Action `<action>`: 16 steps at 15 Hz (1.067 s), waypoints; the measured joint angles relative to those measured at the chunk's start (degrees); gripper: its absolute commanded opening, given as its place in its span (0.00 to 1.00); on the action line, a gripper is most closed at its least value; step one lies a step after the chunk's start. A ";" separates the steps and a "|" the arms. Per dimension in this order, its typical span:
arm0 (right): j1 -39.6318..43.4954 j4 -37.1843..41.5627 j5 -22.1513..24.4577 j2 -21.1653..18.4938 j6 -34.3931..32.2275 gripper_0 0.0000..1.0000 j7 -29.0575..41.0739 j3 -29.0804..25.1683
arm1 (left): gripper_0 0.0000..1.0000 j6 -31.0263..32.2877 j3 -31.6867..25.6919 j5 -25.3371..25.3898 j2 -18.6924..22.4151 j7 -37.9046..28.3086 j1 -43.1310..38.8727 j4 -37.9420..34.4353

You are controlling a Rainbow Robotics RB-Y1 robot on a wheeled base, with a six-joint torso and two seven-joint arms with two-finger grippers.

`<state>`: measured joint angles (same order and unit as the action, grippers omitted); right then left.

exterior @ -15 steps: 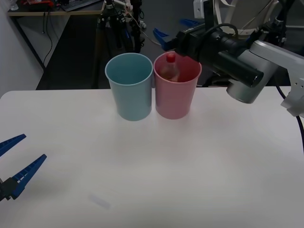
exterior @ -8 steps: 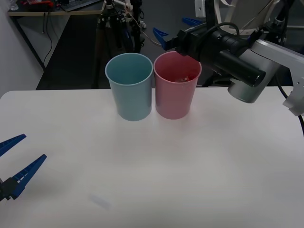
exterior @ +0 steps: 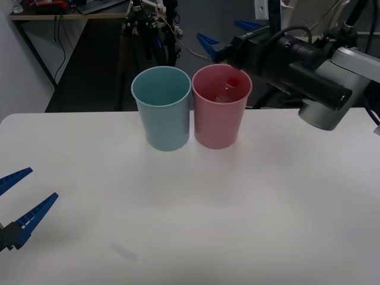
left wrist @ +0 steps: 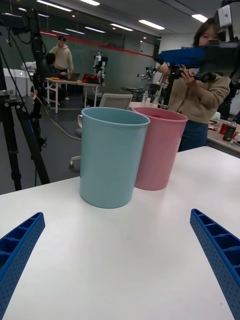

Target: Grasp the object on the table and drop it into the matching bin: aluminum can to the light blue bin, PET bottle to the pink bin.

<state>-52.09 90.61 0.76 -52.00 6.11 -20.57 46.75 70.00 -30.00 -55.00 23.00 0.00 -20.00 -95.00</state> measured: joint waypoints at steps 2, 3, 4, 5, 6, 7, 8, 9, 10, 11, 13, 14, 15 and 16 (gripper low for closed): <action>3.68 5.55 -0.05 -3.52 0.58 1.00 0.50 -2.15 | 1.00 0.00 0.00 0.00 0.00 0.00 0.00 0.00; 5.66 8.16 0.20 -4.99 0.71 1.00 0.77 -3.44 | 1.00 0.00 0.00 0.00 0.00 0.00 0.00 0.00; 7.94 10.69 0.84 -6.42 0.67 1.00 1.03 -4.88 | 1.00 0.00 0.00 0.00 0.00 0.00 0.00 0.00; 10.44 13.19 1.88 -7.67 0.26 1.00 1.29 -6.58 | 1.00 0.00 0.00 0.00 0.00 0.00 0.00 0.00; 12.63 14.71 2.82 -8.44 -0.53 1.00 1.59 -7.97 | 1.00 0.00 0.00 0.00 0.00 0.00 0.00 0.00; 15.01 15.87 3.80 -9.08 -1.85 1.00 2.31 -9.41 | 1.00 0.00 0.00 0.00 0.00 0.00 0.00 0.00; 17.30 16.71 5.10 -9.80 -3.69 1.00 4.22 -10.72 | 1.00 0.00 0.00 0.00 0.00 0.00 0.00 0.00; 19.21 17.09 7.04 -10.28 -5.44 1.00 7.40 -11.64 | 1.00 0.00 0.00 0.00 0.00 0.00 0.00 0.00; 21.42 17.59 9.95 -10.64 -7.00 1.00 10.87 -12.99 | 1.00 0.00 0.00 0.00 0.00 0.00 0.00 0.00; 24.01 18.41 12.84 -10.83 -8.02 1.00 13.78 -14.93 | 1.00 0.00 0.00 0.00 0.00 0.00 0.00 0.00; 31.00 20.32 19.23 -10.92 -10.88 1.00 20.52 -20.32 | 1.00 0.00 0.00 0.00 0.00 0.00 0.00 0.00; 33.87 20.85 21.54 -10.93 -12.66 1.00 23.05 -22.55 | 1.00 0.00 0.00 0.00 0.00 0.00 0.00 0.00; 36.96 21.24 23.82 -10.93 -14.89 1.00 25.42 -24.90 | 1.00 0.00 0.00 0.00 0.00 0.00 0.00 0.00; 39.89 21.56 26.28 -10.91 -17.02 1.00 27.40 -27.14 | 1.00 0.00 0.00 0.00 0.00 0.00 0.00 0.00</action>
<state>-12.20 112.17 27.04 -62.91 -10.91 6.83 19.61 70.00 -30.00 -55.00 23.00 0.00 -20.00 -95.00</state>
